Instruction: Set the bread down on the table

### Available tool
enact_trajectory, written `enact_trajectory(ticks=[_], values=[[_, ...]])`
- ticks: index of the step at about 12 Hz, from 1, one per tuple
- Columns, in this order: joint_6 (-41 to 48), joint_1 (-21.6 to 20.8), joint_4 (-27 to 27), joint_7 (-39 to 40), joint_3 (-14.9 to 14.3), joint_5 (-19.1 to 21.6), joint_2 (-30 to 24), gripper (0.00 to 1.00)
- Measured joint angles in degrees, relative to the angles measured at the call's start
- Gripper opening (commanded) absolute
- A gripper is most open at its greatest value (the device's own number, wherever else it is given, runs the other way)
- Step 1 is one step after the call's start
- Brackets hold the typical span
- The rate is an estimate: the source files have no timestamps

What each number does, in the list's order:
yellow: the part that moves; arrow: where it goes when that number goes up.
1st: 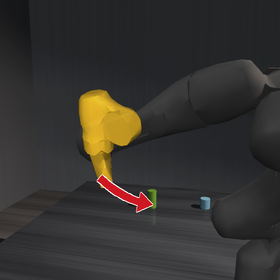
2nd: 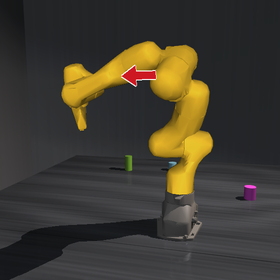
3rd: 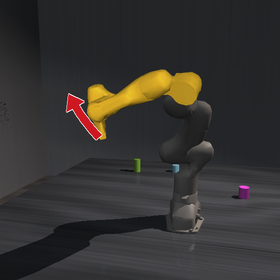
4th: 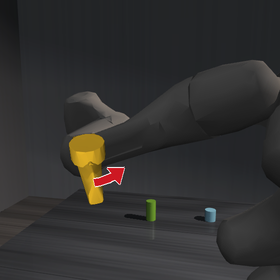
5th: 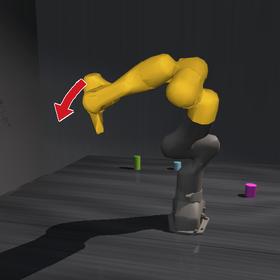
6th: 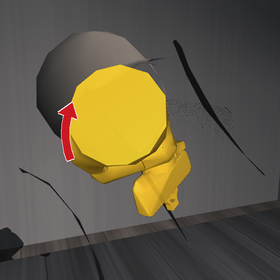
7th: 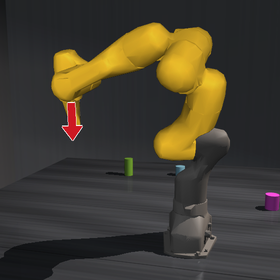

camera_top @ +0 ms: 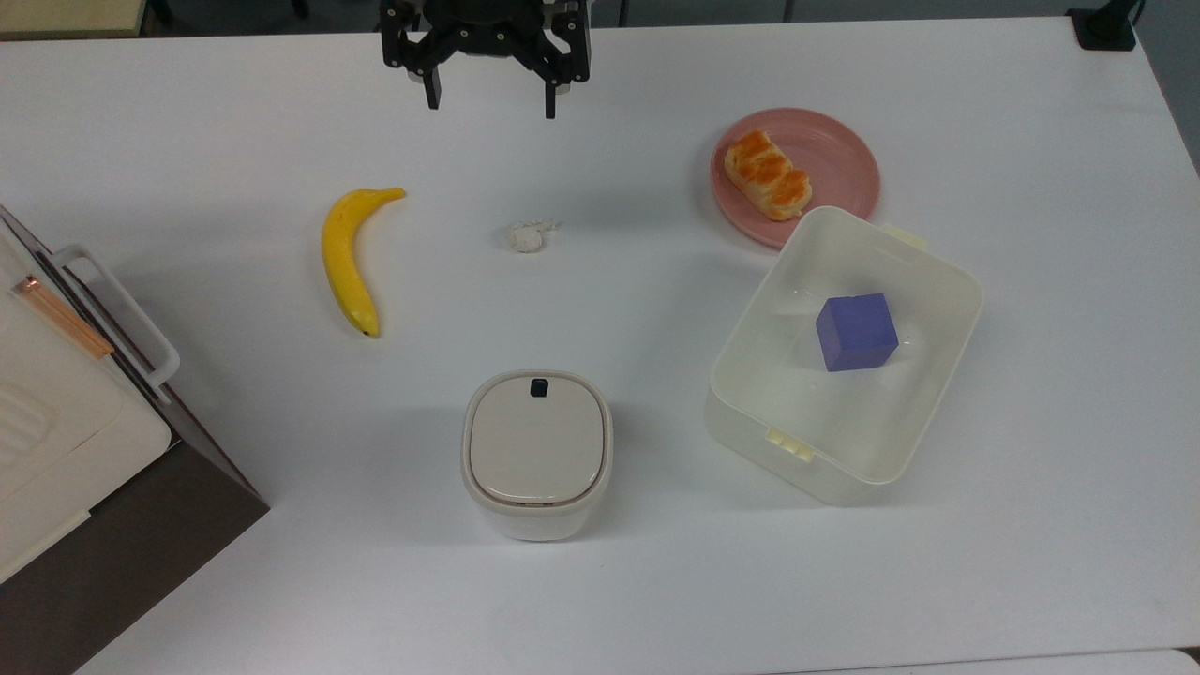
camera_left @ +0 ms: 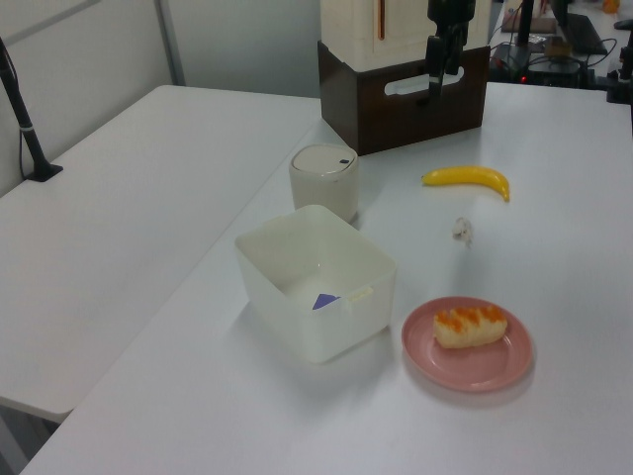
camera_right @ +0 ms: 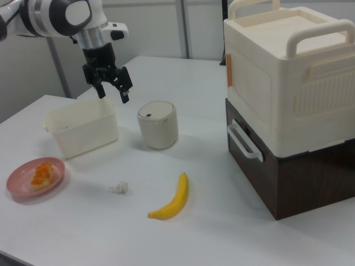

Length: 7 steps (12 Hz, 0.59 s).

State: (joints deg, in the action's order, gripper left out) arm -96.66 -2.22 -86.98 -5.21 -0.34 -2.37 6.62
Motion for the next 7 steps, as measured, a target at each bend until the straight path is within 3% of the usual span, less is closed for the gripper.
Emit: enact_trajectory(ticks=[7], values=[[0.0,0.0,0.0,0.29,-0.07,0.62,0.0,1.0]])
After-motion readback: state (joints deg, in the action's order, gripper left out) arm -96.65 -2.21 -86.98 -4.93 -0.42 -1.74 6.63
